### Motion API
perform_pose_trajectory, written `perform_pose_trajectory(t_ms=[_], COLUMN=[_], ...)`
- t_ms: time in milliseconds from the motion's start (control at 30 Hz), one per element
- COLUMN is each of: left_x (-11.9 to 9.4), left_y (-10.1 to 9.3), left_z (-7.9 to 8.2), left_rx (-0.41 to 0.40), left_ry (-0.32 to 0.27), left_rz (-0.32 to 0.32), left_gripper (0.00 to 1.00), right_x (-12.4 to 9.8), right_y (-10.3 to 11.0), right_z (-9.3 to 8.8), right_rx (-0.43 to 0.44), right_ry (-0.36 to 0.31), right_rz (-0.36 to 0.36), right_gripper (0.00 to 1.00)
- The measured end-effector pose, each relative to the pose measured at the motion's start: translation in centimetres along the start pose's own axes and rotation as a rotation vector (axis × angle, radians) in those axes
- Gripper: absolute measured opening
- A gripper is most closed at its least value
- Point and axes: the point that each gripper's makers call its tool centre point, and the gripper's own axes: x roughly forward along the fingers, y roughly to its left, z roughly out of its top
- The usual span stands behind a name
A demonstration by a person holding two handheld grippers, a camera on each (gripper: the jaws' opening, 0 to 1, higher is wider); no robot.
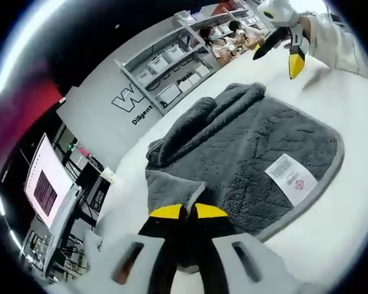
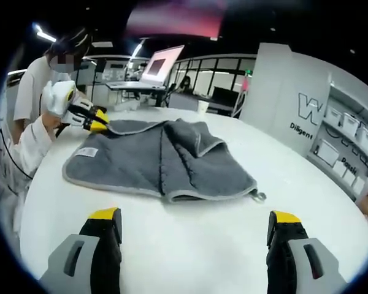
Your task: Open the folded towel by lifting each exposed corner and separating the folded layers until the towel lies flat within the target outline without major curled edges
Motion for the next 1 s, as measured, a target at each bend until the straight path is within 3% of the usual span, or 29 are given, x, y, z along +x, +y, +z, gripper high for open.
perform_pose_trajectory(t_ms=[133, 333, 433, 533, 667, 733, 767, 833, 1000], left_x=[-0.1, -0.4, -0.5, -0.8, -1.3, -1.1, -1.0, -1.0, -1.2], left_y=[0.1, 0.8, 1.4, 2.3, 4.2, 4.5, 5.3, 5.7, 7.4], left_z=[0.1, 0.2, 0.0, 0.0, 0.0, -0.8, -1.4, -2.0, -3.6], left_rx=[-0.063, -0.270, -0.335, -0.432, -0.627, -0.658, -0.696, -0.697, -0.792], left_ry=[-0.022, -0.086, -0.106, -0.141, -0.226, -0.208, -0.206, -0.200, -0.191], left_rz=[-0.005, -0.015, -0.004, 0.016, 0.037, 0.017, 0.057, 0.074, 0.151], left_gripper=[0.02, 0.02, 0.02, 0.02, 0.02, 0.02, 0.02, 0.02, 0.02], right_x=[0.0, 0.0, 0.0, 0.0, 0.0, 0.1, 0.1, 0.1, 0.3], right_y=[0.0, 0.0, 0.0, -0.1, -0.1, 0.0, 0.0, 0.0, 0.1], right_z=[0.0, 0.0, 0.0, 0.1, 0.0, 0.0, 0.0, -0.1, -0.2], right_rx=[-0.001, -0.002, 0.000, 0.001, 0.000, 0.000, -0.001, -0.003, -0.007], right_ry=[0.000, 0.001, 0.000, -0.001, 0.002, 0.002, 0.004, 0.007, 0.008], right_rz=[0.000, 0.002, 0.001, 0.000, 0.001, 0.003, 0.004, 0.005, 0.009], right_gripper=[0.98, 0.98, 0.98, 0.98, 0.98, 0.98, 0.98, 0.98, 0.98])
